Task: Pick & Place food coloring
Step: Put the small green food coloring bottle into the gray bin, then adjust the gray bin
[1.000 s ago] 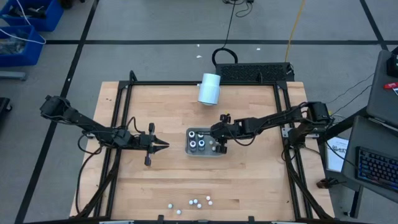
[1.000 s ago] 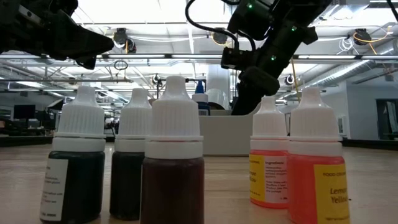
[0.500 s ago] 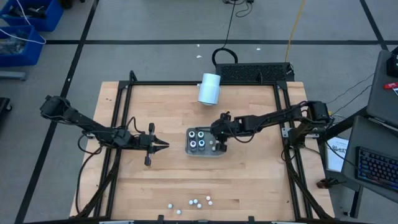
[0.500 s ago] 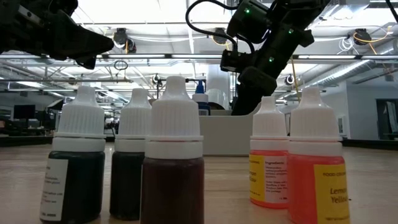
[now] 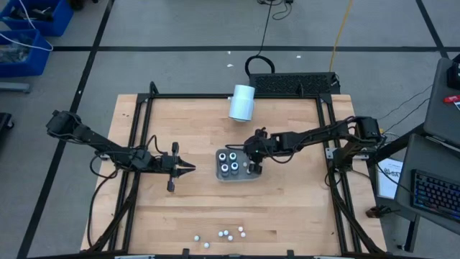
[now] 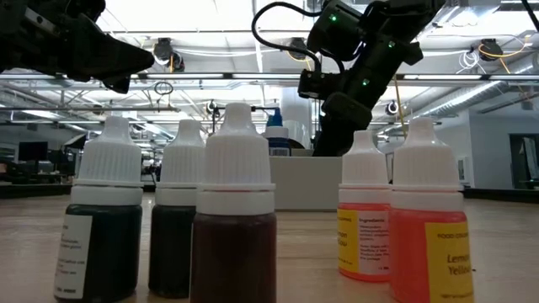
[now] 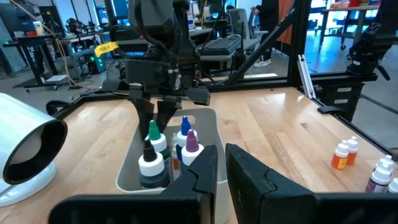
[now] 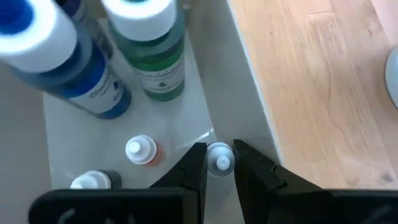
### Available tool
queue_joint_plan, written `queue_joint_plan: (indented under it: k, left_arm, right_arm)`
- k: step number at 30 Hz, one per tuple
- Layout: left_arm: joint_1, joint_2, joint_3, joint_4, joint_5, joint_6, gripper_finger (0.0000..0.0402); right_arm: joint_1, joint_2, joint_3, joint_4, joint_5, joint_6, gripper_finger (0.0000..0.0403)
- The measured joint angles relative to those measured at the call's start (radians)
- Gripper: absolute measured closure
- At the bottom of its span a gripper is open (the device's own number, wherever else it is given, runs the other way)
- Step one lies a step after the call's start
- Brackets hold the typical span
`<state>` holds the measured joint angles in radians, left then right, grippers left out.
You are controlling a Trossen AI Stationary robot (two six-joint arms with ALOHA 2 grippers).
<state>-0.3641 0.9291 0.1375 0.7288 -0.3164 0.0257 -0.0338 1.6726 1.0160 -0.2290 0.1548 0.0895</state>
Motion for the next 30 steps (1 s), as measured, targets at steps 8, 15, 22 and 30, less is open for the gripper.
queue_joint_plan:
  k: [8, 15, 22, 30]
  left_arm:
    - [0.0, 0.0, 0.0, 0.0, 0.0, -0.007, 0.0364]
    - [0.0, 0.0, 0.0, 0.0, 0.0, 0.0, 0.0364]
    - [0.0, 0.0, 0.0, 0.0, 0.0, -0.002, 0.0364]
    - [0.0, 0.0, 0.0, -0.023, 0.0, -0.054, 0.0364]
  right_arm:
    - [0.0, 0.0, 0.0, -0.008, 0.0, 0.003, 0.035]
    - [0.0, 0.0, 0.0, -0.007, 0.0, 0.02, 0.0324]
    - [0.0, 0.0, 0.0, -0.007, 0.0, 0.029, 0.0311]
    - [0.002, -0.021, 0.0, -0.01, 0.001, 0.013, 0.0321]
